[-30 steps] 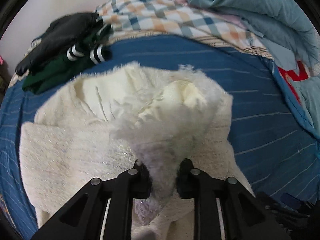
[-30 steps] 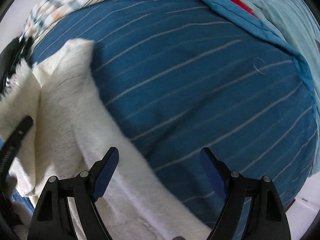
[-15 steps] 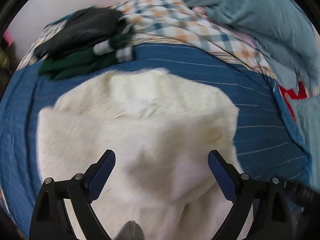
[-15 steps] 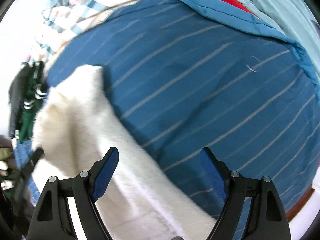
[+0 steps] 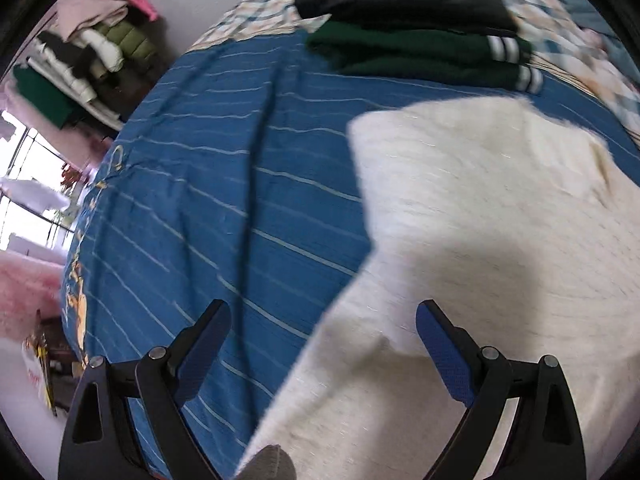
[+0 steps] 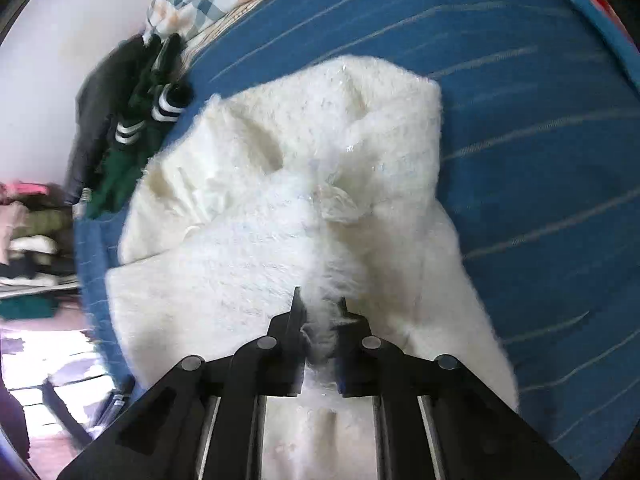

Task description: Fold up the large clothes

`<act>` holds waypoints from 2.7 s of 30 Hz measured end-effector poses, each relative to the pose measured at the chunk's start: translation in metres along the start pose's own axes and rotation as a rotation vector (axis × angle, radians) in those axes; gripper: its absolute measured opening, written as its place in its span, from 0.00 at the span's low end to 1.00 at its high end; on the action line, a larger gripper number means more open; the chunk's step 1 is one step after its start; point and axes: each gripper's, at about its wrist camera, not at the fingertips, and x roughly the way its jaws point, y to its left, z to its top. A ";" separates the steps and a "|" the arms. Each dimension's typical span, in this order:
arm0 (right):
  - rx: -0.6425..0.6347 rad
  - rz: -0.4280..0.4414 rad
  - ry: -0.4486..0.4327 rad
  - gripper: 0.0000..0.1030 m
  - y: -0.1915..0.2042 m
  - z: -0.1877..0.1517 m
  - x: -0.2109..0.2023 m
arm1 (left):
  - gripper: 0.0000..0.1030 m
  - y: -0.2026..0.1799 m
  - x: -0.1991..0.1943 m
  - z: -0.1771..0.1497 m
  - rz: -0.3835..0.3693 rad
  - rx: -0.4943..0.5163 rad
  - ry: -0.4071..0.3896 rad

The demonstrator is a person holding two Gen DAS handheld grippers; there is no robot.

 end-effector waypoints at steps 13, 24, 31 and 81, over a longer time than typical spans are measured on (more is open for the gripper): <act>-0.029 -0.193 -0.030 0.52 -0.046 -0.021 -0.053 | 0.92 0.004 0.042 -0.042 0.082 0.086 0.095; -0.020 -0.223 0.092 0.07 -0.062 -0.034 0.008 | 1.00 -0.011 0.085 -0.011 0.161 0.079 0.092; 0.106 -0.248 0.118 0.14 -0.114 -0.042 0.001 | 1.00 -0.007 0.081 -0.012 0.114 0.085 0.098; -0.161 -0.295 0.106 0.46 -0.062 -0.116 -0.067 | 1.00 0.020 0.023 -0.093 0.111 0.142 0.146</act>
